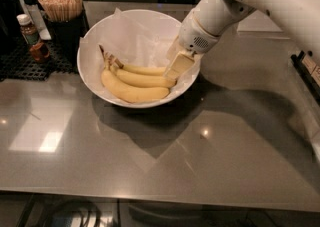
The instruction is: Pick banana from white bowl
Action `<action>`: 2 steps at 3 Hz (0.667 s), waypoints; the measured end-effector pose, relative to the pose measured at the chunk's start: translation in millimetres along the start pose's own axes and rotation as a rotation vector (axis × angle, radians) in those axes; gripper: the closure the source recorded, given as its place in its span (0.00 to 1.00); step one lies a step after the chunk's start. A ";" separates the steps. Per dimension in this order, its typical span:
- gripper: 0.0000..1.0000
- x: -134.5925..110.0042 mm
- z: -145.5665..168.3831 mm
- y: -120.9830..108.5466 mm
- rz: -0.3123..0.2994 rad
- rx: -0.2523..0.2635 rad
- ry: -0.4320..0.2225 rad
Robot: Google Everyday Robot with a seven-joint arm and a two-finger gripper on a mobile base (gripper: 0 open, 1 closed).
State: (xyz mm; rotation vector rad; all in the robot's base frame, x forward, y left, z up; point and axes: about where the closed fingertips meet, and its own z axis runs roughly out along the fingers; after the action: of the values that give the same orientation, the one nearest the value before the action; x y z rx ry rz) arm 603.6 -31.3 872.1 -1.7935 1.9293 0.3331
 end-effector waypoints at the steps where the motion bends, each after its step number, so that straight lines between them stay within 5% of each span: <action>1: 0.69 0.0 0.1 0.0 0.000 0.000 0.000; 2: 0.62 0.0 0.1 0.0 0.000 0.000 0.000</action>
Offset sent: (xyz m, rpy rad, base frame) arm 0.0000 0.0000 0.0000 0.0000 0.0000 0.0000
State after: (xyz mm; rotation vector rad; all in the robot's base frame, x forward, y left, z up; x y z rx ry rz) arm 603.6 -31.2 872.0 -1.7937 1.9293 0.3332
